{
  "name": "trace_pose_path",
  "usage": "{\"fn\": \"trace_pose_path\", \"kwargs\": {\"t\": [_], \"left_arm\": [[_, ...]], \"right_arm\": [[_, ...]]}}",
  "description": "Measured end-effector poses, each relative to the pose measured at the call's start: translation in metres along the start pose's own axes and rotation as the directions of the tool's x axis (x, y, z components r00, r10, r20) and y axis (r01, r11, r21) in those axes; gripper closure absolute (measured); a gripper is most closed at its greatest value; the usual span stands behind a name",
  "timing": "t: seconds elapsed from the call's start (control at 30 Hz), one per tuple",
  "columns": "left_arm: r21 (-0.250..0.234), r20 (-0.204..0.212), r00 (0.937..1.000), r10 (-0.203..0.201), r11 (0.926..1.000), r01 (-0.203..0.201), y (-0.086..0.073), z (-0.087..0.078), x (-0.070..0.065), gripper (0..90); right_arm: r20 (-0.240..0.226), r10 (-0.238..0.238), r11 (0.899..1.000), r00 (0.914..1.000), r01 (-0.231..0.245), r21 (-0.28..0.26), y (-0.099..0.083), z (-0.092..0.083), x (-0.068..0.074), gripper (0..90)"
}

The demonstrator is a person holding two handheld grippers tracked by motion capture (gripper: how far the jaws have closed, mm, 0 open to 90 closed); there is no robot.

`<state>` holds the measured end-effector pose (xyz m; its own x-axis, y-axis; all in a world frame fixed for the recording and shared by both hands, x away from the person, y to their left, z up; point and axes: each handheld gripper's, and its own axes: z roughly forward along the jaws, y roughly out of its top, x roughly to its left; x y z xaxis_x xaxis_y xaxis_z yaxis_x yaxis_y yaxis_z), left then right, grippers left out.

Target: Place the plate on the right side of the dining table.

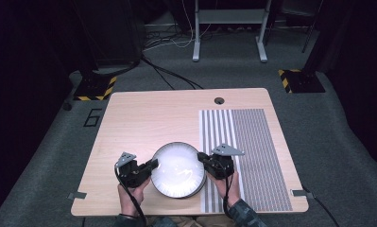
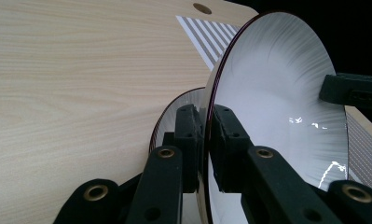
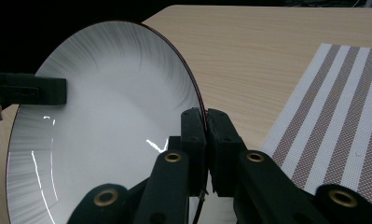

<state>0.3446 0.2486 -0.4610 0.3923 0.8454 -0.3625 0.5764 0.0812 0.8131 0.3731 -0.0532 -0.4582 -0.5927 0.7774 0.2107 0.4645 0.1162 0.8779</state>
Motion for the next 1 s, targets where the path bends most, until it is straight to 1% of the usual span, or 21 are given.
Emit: {"fn": "trace_pose_path", "kwargs": {"t": [0.17,0.2,0.27,0.33,0.53,0.77,1.0], "left_arm": [[-0.005,0.007,1.0000,0.003,1.0000,-0.002,0.002,-0.001,-0.003,81.0],[-0.007,0.007,0.9999,0.013,0.9999,-0.013,0.003,-0.001,-0.003,81.1],[-0.009,0.008,0.9999,0.014,0.9999,-0.014,0.004,-0.001,-0.005,81.1],[-0.011,0.007,0.9997,0.024,0.9996,-0.024,0.006,-0.002,-0.006,81.1],[-0.010,0.017,0.9993,0.034,0.9994,-0.034,0.008,-0.001,-0.011,81.1],[-0.003,0.031,0.9987,0.041,0.9991,-0.041,0.010,0.005,-0.019,81.1],[0.003,0.039,0.9972,0.064,0.9979,-0.064,0.016,0.013,-0.028,81.0]], "right_arm": [[0.007,0.000,1.000,1.0000,0.000,-0.010,0.001,-0.004,0.000,86.1],[0.006,0.000,1.000,1.0000,0.000,-0.011,0.002,-0.004,0.000,86.1],[0.006,-0.001,1.000,1.0000,0.001,-0.015,0.002,-0.006,-0.001,86.0],[0.006,-0.001,1.000,1.0000,0.001,-0.020,0.003,-0.008,0.000,86.0],[0.011,-0.001,1.000,0.9999,0.001,-0.026,0.006,-0.014,-0.002,85.8],[0.024,0.004,1.000,0.9997,-0.003,-0.030,0.007,-0.021,-0.007,85.6],[0.042,0.014,0.999,0.9990,-0.012,-0.036,0.007,-0.028,-0.014,85.5]]}}
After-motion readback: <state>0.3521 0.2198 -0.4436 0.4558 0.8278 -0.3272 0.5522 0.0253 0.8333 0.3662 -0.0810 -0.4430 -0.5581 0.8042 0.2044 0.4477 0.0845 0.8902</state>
